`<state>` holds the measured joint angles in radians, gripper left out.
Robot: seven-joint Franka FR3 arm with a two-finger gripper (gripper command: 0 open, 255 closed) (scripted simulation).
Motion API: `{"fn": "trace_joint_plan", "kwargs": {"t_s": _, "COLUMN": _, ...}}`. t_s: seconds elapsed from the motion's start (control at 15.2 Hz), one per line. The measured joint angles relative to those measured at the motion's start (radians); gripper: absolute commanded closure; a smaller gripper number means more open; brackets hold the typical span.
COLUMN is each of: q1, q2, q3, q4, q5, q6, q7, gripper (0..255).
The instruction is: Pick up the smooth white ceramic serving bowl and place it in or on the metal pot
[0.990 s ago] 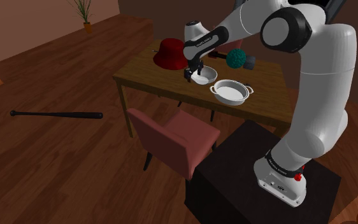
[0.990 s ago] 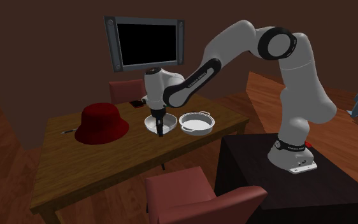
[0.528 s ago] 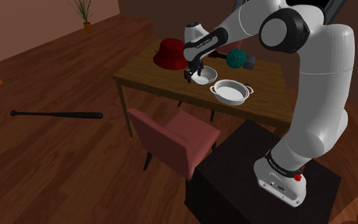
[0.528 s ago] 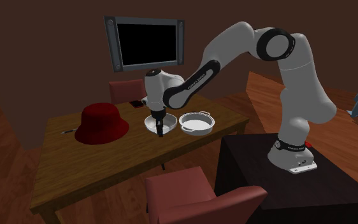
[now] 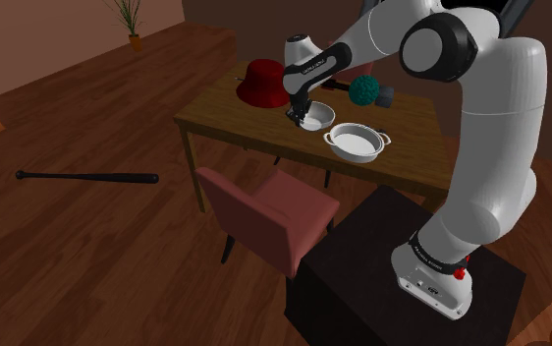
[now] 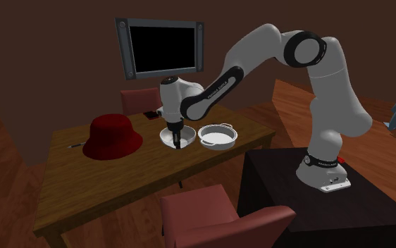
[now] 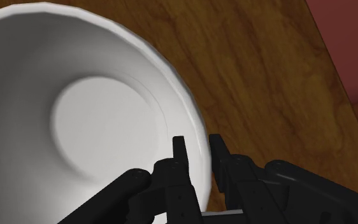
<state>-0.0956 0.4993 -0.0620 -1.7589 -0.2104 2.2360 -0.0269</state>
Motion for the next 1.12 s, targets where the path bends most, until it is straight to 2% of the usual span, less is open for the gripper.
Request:
{"fn": "trace_joint_plan", "kwargs": {"t_s": 0.33, "q1": 0.000, "q2": -0.009, "q3": 0.000, "q4": 0.001, "q5": 0.001, "q6": -0.011, "q7": -0.002, "gripper": 255}}
{"fn": "trace_joint_plan", "kwargs": {"t_s": 1.12, "q1": 0.000, "q2": -0.086, "q3": 0.004, "q4": 0.052, "q5": 0.012, "q6": -0.136, "q7": -0.029, "gripper": 255}}
